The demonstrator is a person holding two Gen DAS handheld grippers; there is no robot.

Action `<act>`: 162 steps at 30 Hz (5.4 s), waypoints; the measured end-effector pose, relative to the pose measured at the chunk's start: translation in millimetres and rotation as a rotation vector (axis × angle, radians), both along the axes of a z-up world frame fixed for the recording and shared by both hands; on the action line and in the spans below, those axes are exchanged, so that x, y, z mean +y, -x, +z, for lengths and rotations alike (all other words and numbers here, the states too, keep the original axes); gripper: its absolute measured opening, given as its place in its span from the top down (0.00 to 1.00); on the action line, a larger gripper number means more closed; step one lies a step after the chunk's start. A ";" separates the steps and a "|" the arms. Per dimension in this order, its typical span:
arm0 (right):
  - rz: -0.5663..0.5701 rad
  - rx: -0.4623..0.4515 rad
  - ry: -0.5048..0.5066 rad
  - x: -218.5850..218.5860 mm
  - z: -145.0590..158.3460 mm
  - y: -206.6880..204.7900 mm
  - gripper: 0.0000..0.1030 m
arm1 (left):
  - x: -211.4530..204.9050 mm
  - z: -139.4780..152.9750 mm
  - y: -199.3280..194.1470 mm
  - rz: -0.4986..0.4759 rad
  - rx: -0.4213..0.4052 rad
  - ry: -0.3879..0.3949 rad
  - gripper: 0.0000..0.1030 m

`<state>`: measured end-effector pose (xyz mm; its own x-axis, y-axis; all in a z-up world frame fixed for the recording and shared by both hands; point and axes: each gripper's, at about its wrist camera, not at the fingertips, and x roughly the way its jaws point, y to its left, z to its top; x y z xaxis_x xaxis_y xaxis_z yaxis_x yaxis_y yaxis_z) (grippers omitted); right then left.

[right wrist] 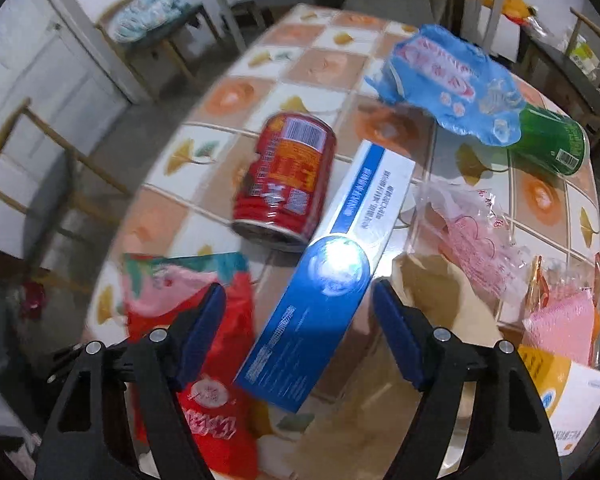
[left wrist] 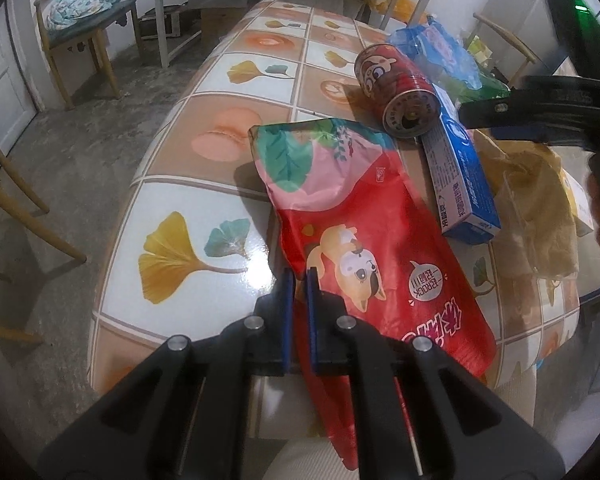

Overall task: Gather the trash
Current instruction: 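Close the left tool on the red snack bag while the right tool grips the blue toothpaste box, then lift the red snack bag with the left tool while the right tool carries the toothpaste box to the wastebasket, then open both tools to drop the snack bag and toothpaste box into the blue wastebasket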

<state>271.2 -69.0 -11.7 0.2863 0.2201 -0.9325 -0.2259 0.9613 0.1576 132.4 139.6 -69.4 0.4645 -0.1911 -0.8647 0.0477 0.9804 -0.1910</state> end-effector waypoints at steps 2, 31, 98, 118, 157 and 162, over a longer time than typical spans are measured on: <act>-0.009 0.036 0.020 1.5 -9.7 -7.8 0.35 | 0.4 -0.6 -0.3 -0.003 0.000 0.003 0.95; -0.145 0.040 -0.082 -13.1 -12.3 -11.3 0.54 | -11.3 20.3 11.5 -0.026 -0.067 -0.061 0.96; -0.180 -0.557 0.090 -86.2 112.5 142.1 0.55 | -32.3 129.3 65.9 0.020 -0.280 -0.115 0.98; -0.898 -0.491 -0.062 -364.7 65.4 342.6 0.55 | -311.4 187.2 32.5 -0.751 -0.363 0.061 0.98; -1.434 0.024 -0.288 -608.9 -239.2 428.2 0.35 | -690.9 27.2 71.7 -1.197 0.059 -0.118 0.44; -1.408 -0.049 -0.196 -571.5 -183.4 453.7 0.35 | -610.6 82.0 81.8 -1.124 0.005 0.042 0.31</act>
